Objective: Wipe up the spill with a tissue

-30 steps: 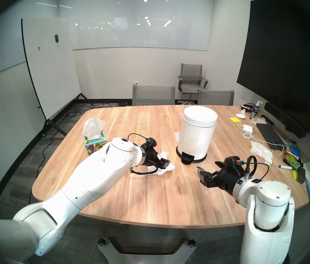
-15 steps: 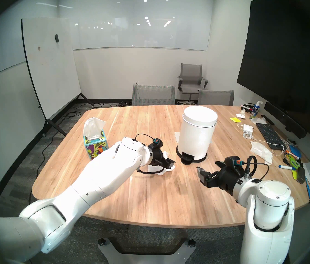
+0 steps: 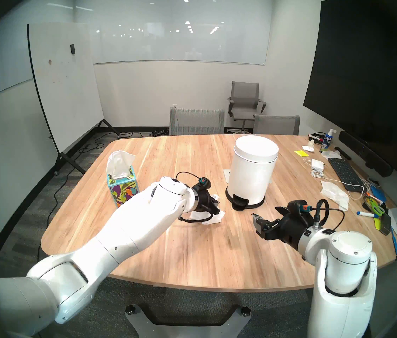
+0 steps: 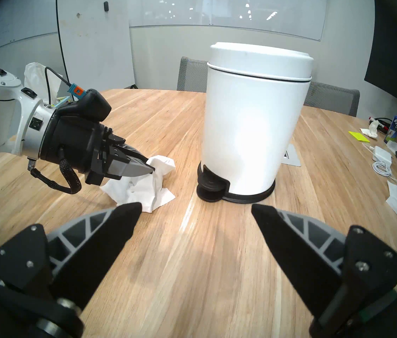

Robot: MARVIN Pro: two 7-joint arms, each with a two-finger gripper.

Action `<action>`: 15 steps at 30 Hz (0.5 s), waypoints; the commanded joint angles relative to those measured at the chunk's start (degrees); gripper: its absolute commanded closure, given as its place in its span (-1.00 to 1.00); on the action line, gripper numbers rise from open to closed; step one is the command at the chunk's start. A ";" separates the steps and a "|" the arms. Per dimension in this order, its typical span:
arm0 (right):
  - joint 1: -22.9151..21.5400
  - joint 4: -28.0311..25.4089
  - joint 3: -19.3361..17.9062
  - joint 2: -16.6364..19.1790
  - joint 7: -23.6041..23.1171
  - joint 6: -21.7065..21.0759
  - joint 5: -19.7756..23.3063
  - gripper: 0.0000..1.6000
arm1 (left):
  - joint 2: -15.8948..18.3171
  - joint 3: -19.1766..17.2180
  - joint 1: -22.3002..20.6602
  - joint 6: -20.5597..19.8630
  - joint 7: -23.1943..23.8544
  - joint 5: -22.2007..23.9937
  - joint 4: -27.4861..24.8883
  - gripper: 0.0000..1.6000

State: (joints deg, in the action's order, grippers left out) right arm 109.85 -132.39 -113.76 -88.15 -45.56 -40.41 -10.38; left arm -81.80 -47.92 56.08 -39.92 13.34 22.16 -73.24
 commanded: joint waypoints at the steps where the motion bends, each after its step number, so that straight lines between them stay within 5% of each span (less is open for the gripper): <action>1: -0.07 -1.19 -0.15 0.03 0.00 0.02 0.04 -1.00 | 0.24 -0.25 -0.40 1.30 0.58 -0.04 -0.33 0.15; 8: -0.07 -1.19 -0.15 0.03 0.00 0.02 0.04 -1.00 | 0.97 -0.23 0.25 2.10 0.98 -0.54 -0.16 0.19; 10: -0.07 -1.19 -0.15 0.03 0.00 0.02 0.04 -1.00 | 1.32 -0.21 0.62 2.23 1.02 -0.67 -0.54 0.46; 11: -0.07 -1.19 -0.15 0.03 0.00 0.02 0.04 -1.00 | 1.48 -0.22 0.81 2.31 1.04 -0.73 -0.71 0.90; 15: -0.07 -1.19 -0.15 0.03 0.00 0.02 0.04 -1.00 | 2.70 -0.27 1.85 2.45 1.20 -0.95 -2.20 1.00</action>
State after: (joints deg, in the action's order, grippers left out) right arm 109.86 -132.40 -113.76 -88.15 -45.55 -40.41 -10.38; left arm -80.31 -47.96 56.98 -38.29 14.59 21.33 -72.94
